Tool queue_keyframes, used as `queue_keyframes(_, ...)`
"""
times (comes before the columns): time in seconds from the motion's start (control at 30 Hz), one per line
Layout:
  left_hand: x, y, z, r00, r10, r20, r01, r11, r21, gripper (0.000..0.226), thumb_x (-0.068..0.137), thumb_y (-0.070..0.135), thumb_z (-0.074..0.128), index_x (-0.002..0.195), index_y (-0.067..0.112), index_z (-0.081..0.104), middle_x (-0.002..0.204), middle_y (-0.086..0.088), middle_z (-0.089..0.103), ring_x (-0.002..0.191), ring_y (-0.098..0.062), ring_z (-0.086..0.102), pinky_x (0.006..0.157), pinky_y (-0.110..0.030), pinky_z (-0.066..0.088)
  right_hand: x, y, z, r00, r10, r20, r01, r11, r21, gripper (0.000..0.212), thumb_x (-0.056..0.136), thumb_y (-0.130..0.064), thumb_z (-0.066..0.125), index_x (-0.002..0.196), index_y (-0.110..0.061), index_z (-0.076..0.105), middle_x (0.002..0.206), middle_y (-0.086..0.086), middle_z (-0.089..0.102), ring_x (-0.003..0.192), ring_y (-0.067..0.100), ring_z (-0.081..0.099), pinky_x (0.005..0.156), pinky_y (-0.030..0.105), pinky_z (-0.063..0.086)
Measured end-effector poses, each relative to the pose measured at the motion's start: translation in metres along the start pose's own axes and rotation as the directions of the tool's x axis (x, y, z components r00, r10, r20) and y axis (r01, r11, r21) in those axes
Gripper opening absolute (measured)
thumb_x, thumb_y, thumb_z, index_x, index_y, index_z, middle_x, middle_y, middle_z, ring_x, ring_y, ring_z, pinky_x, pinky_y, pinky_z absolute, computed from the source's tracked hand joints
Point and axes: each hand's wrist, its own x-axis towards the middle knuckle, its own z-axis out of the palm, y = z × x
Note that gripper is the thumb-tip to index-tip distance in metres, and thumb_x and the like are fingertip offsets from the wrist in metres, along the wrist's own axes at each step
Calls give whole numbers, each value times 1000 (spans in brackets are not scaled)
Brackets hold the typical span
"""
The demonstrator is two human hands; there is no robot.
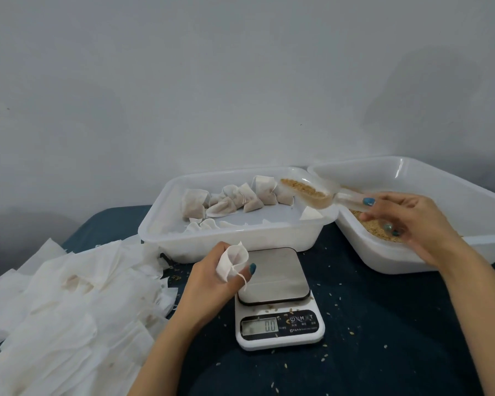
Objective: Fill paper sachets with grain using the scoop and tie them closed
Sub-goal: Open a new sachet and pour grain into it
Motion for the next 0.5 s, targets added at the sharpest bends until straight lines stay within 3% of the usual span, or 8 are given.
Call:
queue_keyframes(0.17, 1, -6, -5, 1000, -26, -17, 27, 998, 51, 29, 74, 51, 67, 93, 33, 55, 78, 10, 65, 63, -6, 56, 57, -17, 44, -7, 1, 5, 948, 30, 316, -20, 999, -34, 31, 67, -27, 75, 96, -17, 77, 76, 18, 70, 56, 14, 51, 49, 15, 41)
queue_keyframes(0.27, 2, -8, -6, 999, -32, -32, 34, 997, 66, 29, 72, 49, 67, 93, 33, 55, 79, 9, 66, 67, -10, 57, 57, -17, 44, -10, -2, 5, 927, 37, 372, -13, 998, -67, 26, 73, -23, 70, 97, -17, 78, 76, 19, 71, 53, 15, 51, 49, 16, 42)
queue_keyframes(0.37, 2, -9, -7, 999, -37, -29, 38, 997, 69, 31, 70, 50, 65, 93, 32, 56, 82, 9, 67, 70, -10, 60, 60, -22, 47, -13, -8, 4, 893, 37, 448, 28, 990, -139, 23, 78, -24, 71, 100, -18, 77, 78, 21, 72, 52, 18, 38, 47, 17, 34)
queue_keyframes(0.5, 1, -9, -8, 1000, -24, -7, 25, 993, 117, 33, 71, 50, 67, 97, 34, 55, 83, 13, 67, 69, -8, 61, 58, -22, 48, -14, -16, 7, 870, 46, 491, 59, 979, -195, 34, 74, -34, 76, 103, -16, 77, 77, 21, 72, 48, 11, 37, 45, 15, 33)
